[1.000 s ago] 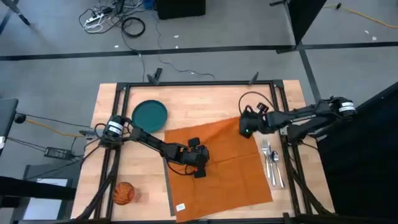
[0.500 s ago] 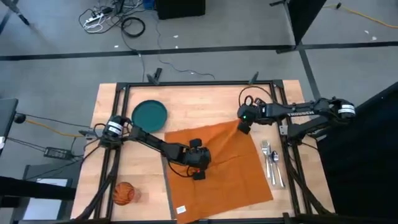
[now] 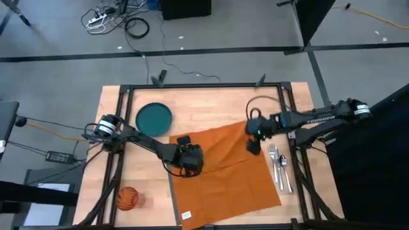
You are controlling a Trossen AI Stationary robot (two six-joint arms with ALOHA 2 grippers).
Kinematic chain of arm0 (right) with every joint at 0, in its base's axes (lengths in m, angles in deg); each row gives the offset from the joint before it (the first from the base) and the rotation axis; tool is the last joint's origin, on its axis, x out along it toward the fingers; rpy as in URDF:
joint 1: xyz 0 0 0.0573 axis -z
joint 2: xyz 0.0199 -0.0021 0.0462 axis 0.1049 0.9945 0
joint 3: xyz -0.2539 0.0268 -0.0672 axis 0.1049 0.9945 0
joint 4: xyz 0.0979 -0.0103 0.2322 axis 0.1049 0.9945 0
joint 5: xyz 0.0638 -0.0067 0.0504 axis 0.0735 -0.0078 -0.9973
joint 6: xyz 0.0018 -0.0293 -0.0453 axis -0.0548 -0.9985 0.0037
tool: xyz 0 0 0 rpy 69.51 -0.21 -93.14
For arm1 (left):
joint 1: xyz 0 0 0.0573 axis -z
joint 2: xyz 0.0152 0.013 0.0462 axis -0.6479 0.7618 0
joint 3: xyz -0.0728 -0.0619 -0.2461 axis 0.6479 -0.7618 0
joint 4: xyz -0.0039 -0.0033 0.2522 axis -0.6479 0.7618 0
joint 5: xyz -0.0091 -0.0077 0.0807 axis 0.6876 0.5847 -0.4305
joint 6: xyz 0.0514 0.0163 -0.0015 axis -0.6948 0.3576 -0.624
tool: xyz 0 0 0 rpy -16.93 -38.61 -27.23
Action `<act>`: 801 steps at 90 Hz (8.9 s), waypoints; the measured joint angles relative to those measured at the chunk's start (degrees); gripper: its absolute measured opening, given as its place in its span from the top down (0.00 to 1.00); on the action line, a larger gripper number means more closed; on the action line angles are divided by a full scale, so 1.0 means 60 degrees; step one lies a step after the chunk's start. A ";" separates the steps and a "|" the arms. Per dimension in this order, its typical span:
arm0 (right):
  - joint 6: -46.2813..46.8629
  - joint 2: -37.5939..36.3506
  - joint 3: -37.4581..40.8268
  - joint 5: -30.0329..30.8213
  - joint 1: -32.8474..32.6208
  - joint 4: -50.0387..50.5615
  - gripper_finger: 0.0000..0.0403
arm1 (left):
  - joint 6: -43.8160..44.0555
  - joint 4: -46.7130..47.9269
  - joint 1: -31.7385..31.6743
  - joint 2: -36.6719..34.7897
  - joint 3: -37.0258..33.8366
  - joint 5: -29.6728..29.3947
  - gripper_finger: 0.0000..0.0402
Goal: Set table place
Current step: Fold the orange table napkin
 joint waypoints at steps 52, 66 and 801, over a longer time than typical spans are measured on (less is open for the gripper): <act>0.3334 0.1799 0.1616 0.0657 -0.3701 -0.2361 0.50 | -0.0806 0.1136 -0.0772 -0.0123 0.0041 -0.0428 0.63; 0.2383 0.1369 0.0979 0.0644 -0.3614 -0.2068 0.50 | -0.0537 0.1653 -0.0171 -0.1124 0.1198 -0.0464 0.63; -0.2176 0.0334 -0.0850 0.0197 0.0847 0.1266 0.45 | 0.0569 0.5952 0.0226 -0.1118 0.1347 -0.0399 0.54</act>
